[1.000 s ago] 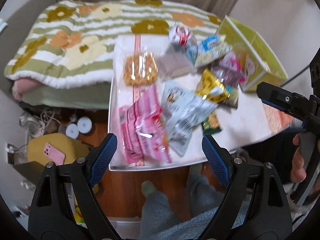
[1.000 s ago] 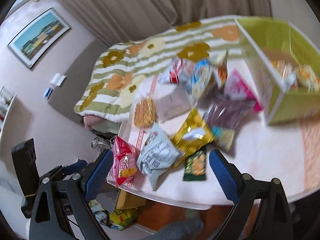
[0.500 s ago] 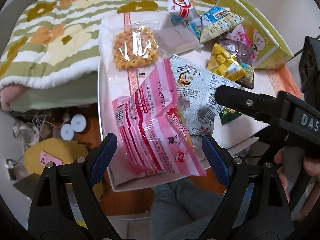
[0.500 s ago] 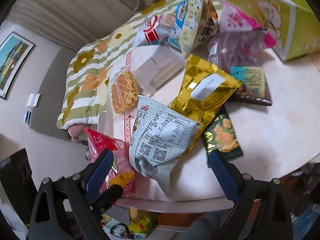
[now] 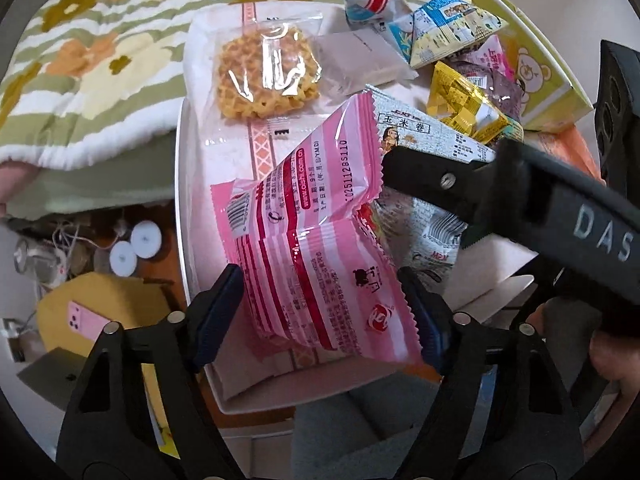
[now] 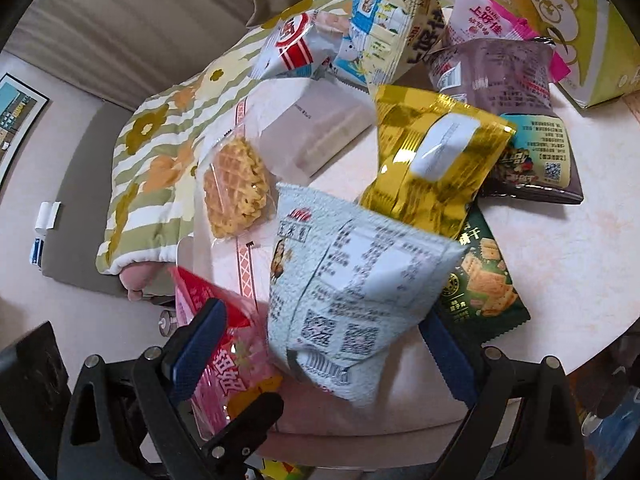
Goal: Organize snacks
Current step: 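Grasp the pink striped bag with left tool while right grasps the grey printed bag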
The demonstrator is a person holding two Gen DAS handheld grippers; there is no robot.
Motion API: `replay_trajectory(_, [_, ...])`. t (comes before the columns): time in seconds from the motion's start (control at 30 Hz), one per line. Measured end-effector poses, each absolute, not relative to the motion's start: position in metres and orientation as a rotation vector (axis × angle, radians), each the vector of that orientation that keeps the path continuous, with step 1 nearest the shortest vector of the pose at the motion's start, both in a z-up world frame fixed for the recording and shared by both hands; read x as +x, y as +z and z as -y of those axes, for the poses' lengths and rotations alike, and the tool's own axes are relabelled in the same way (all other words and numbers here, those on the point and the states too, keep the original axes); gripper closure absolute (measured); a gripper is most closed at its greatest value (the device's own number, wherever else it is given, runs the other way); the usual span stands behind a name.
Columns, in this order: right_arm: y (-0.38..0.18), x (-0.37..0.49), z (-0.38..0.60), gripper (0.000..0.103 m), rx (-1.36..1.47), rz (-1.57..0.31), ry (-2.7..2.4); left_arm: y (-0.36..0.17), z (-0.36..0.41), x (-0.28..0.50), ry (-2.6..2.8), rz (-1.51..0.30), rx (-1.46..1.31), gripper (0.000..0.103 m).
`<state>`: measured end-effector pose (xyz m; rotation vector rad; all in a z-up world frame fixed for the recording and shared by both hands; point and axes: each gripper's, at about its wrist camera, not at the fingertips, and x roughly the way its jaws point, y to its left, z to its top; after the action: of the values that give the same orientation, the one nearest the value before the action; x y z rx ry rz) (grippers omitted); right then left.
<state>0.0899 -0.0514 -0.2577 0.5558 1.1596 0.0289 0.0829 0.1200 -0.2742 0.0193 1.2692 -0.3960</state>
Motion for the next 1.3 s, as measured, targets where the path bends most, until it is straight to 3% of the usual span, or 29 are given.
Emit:
replay_trajectory(0.1, [-0.258,0.091,0.05,0.012,0.547,-1.153,0.013,-0.271,-0.12,0.085,-0.397,-1.256,0.028,0.036])
replay_trajectory(0.3, [-0.263,0.093,0.052,0.027,0.538,-1.171,-0.01,-0.265,-0.129,0.086,-0.399,-1.238,-0.013,0.038])
replay_trajectory(0.6, [-0.269,0.1,0.042,0.028,0.507,-1.212,-0.003,-0.254,-0.137,0.084,-0.405,-1.211,-0.054,0.038])
replay_trajectory(0.63, [-0.27,0.101,0.042,0.037,0.509,-1.215,0.003,-0.254,-0.138,0.083,-0.405,-1.209,-0.055,0.038])
replay_trajectory(0.73, [-0.267,0.1,0.041,0.043,0.502,-1.204,0.015,-0.252,-0.14,0.083,-0.406,-1.203,-0.063,0.038])
replay_trajectory(1.3, [-0.209,0.086,0.055,0.046,0.489,-1.086,0.071,-0.193,-0.14,0.068,-0.416,-1.082,-0.084,0.038])
